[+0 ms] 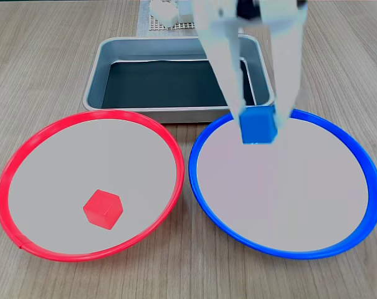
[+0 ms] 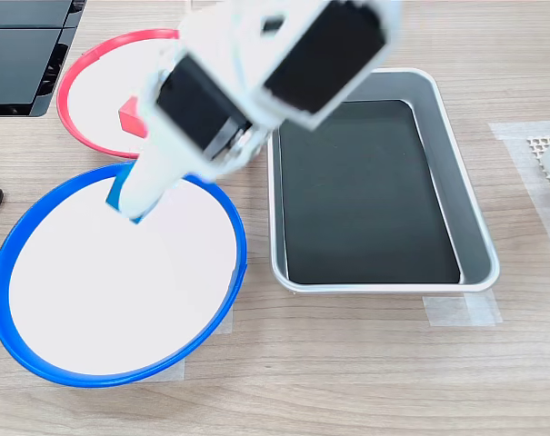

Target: Move two blocks tray to matching dishes

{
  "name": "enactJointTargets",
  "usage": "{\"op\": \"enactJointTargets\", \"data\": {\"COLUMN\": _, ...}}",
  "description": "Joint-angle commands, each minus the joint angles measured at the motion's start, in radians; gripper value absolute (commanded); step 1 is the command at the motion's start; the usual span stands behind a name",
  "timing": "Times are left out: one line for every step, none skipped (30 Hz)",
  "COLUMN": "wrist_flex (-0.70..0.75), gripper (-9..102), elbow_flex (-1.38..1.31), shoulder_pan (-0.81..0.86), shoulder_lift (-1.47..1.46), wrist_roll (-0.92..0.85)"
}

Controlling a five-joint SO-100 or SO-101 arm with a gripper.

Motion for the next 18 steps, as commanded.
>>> {"op": "enactJointTargets", "data": {"wrist_flex": -0.169, "gripper": 0, "elbow_flex": -0.051, "shoulder_pan": -0.048, "shoulder_lift": -0.1, "wrist_roll": 0.018}}
{"op": "enactJointTargets", "data": {"wrist_flex": -0.176, "gripper": 2, "elbow_flex": -0.061, "shoulder_pan": -0.052, "shoulder_lift": -0.13, "wrist_roll": 0.003}}
{"op": "enactJointTargets", "data": {"wrist_flex": -0.183, "gripper": 7, "elbow_flex": -0.074, "shoulder_pan": -0.055, "shoulder_lift": -0.164, "wrist_roll": -0.017}}
{"op": "enactJointTargets", "data": {"wrist_flex": -0.186, "gripper": 13, "elbow_flex": -0.081, "shoulder_pan": -0.055, "shoulder_lift": -0.181, "wrist_roll": -0.025}}
{"op": "enactJointTargets", "data": {"wrist_flex": -0.186, "gripper": 19, "elbow_flex": -0.084, "shoulder_pan": -0.055, "shoulder_lift": -0.19, "wrist_roll": -0.034}}
{"op": "enactJointTargets", "data": {"wrist_flex": -0.189, "gripper": 23, "elbow_flex": -0.084, "shoulder_pan": -0.055, "shoulder_lift": -0.192, "wrist_roll": -0.041}}
{"op": "enactJointTargets", "data": {"wrist_flex": -0.186, "gripper": 28, "elbow_flex": -0.084, "shoulder_pan": -0.055, "shoulder_lift": -0.19, "wrist_roll": -0.046}}
{"op": "enactJointTargets", "data": {"wrist_flex": -0.184, "gripper": 31, "elbow_flex": -0.08, "shoulder_pan": -0.055, "shoulder_lift": -0.184, "wrist_roll": -0.057}}
{"op": "enactJointTargets", "data": {"wrist_flex": -0.186, "gripper": 31, "elbow_flex": -0.071, "shoulder_pan": -0.054, "shoulder_lift": -0.173, "wrist_roll": -0.063}}
{"op": "enactJointTargets", "data": {"wrist_flex": -0.183, "gripper": 30, "elbow_flex": -0.06, "shoulder_pan": -0.054, "shoulder_lift": -0.156, "wrist_roll": -0.067}}
{"op": "enactJointTargets", "data": {"wrist_flex": -0.176, "gripper": 30, "elbow_flex": -0.046, "shoulder_pan": -0.052, "shoulder_lift": -0.132, "wrist_roll": -0.063}}
{"op": "enactJointTargets", "data": {"wrist_flex": -0.176, "gripper": 28, "elbow_flex": -0.026, "shoulder_pan": -0.052, "shoulder_lift": -0.103, "wrist_roll": -0.058}}
{"op": "enactJointTargets", "data": {"wrist_flex": -0.179, "gripper": 19, "elbow_flex": 0.003, "shoulder_pan": -0.051, "shoulder_lift": -0.066, "wrist_roll": -0.052}}
{"op": "enactJointTargets", "data": {"wrist_flex": -0.204, "gripper": 1, "elbow_flex": 0.051, "shoulder_pan": -0.051, "shoulder_lift": -0.003, "wrist_roll": -0.002}}
{"op": "enactJointTargets", "data": {"wrist_flex": -0.218, "gripper": 0, "elbow_flex": 0.091, "shoulder_pan": -0.044, "shoulder_lift": 0.057, "wrist_roll": 0.052}}
{"op": "enactJointTargets", "data": {"wrist_flex": -0.244, "gripper": 0, "elbow_flex": 0.138, "shoulder_pan": -0.035, "shoulder_lift": 0.121, "wrist_roll": 0.117}}
{"op": "enactJointTargets", "data": {"wrist_flex": -0.253, "gripper": 0, "elbow_flex": 0.179, "shoulder_pan": -0.023, "shoulder_lift": 0.189, "wrist_roll": 0.198}}
{"op": "enactJointTargets", "data": {"wrist_flex": -0.23, "gripper": 0, "elbow_flex": 0.219, "shoulder_pan": -0.012, "shoulder_lift": 0.264, "wrist_roll": 0.25}}
